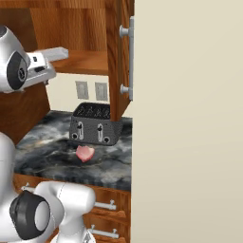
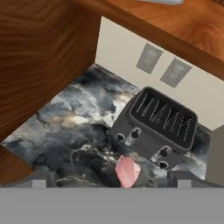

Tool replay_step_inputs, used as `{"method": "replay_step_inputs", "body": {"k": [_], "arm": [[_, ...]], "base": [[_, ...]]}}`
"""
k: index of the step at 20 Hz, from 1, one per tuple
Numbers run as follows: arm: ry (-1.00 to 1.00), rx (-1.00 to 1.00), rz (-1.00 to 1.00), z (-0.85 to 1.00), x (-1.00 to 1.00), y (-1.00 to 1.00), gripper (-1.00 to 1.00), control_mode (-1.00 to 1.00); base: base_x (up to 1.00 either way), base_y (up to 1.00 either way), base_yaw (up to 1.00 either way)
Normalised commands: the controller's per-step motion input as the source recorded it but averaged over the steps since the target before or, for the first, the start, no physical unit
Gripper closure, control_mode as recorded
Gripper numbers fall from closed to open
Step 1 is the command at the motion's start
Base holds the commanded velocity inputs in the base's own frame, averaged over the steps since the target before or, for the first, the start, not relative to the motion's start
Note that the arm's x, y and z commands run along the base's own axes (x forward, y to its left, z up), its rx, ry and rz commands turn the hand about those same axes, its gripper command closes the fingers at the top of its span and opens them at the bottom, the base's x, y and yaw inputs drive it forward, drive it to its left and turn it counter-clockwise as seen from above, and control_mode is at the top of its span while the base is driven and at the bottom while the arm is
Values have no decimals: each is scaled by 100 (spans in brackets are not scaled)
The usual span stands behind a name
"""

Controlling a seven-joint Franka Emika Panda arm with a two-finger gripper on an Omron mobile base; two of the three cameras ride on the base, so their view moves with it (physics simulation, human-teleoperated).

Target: Retrieve the tupperware from the cabinet, then place the raw meat into the tupperware to avoid contamination.

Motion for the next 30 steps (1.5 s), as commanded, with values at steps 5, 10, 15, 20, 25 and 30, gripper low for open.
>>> {"method": "replay_step_inputs", "body": {"k": [5,10,15,20,25,30], "arm": [[3,-6,8,44,42,30,-100,-100],[-1,-3,1,13,43,45,-100,-100],[-12,0,0,0,51,37,-100,-100],[-21,-7,0,0,32,28,-100,-100],[-6,-10,0,14,12,11,-100,-100],[4,-6,0,23,16,1,-100,-100]], "base": [[0,0,0],[0,0,0],[0,0,0],[0,0,0],[0,0,0],[0,0,0]]}}
